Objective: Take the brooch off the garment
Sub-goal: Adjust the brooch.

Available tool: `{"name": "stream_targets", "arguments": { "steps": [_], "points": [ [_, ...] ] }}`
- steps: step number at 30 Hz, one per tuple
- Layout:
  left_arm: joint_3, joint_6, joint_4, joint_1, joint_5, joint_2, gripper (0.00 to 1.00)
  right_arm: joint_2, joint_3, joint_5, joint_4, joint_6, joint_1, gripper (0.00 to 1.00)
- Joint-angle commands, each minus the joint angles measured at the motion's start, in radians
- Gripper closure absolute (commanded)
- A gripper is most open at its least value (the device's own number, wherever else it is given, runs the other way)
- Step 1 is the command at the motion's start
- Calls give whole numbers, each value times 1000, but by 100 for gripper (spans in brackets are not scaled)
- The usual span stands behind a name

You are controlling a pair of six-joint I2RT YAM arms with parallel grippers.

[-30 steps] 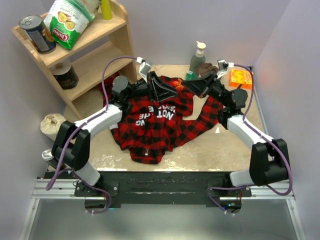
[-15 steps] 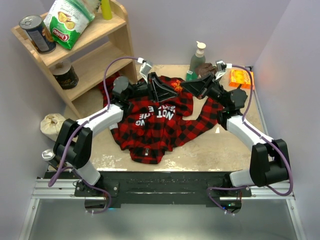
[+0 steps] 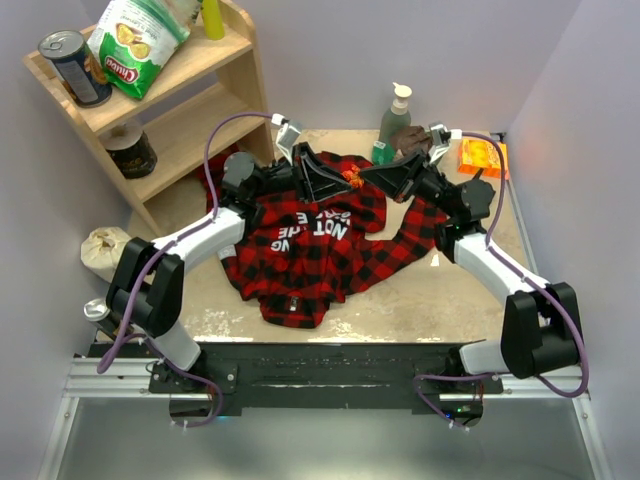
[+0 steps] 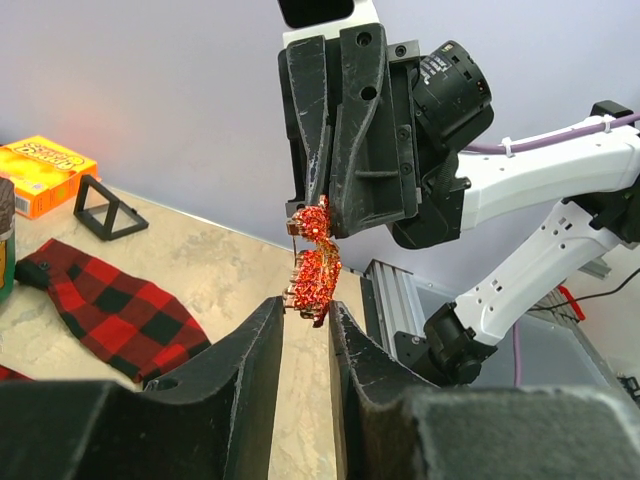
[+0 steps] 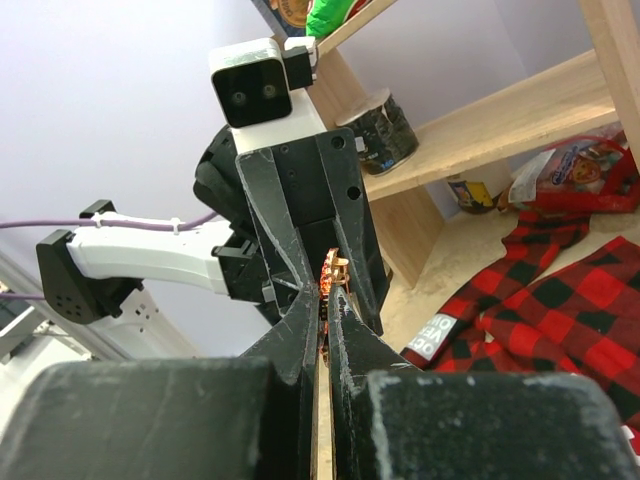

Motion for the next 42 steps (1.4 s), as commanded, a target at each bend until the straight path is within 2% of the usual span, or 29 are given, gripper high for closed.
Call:
{"name": "stream_targets", "arguments": {
  "steps": [1, 12, 13, 16, 23, 25, 31, 34, 38, 40, 42],
  "points": [
    [17, -20, 74, 12, 3, 7, 70, -27, 12, -27, 21, -9, 6, 100],
    [15, -93, 146, 10, 32, 19, 85, -12, 9, -12, 23, -19, 12, 100],
    [15, -99, 154, 10, 36, 17, 91, -9, 9, -12, 23, -23, 15, 100],
    [14, -116, 174, 10, 37, 16, 100, -7, 3, -7, 18, -34, 18, 100],
    [12, -149, 209, 10, 46, 19, 100, 2, 12, -5, -18, -63, 21, 100],
    [21, -146, 192, 10, 62, 17, 100, 6, 29, -18, -52, -94, 19, 95],
    [58, -9, -18, 10, 112, -25, 100, 19, 90, -64, -158, -161, 18, 63],
    [52, 28, -70, 12, 135, -47, 100, 23, 124, -99, -222, -206, 12, 52],
    [54, 115, -201, 20, 175, -73, 100, 22, 160, -150, -293, -261, 0, 45],
    [61, 170, -249, 21, 198, -85, 100, 23, 186, -205, -334, -285, -20, 42],
    [83, 225, -363, 30, 236, -94, 100, 31, 219, -293, -368, -299, -45, 42]
  ]
}}
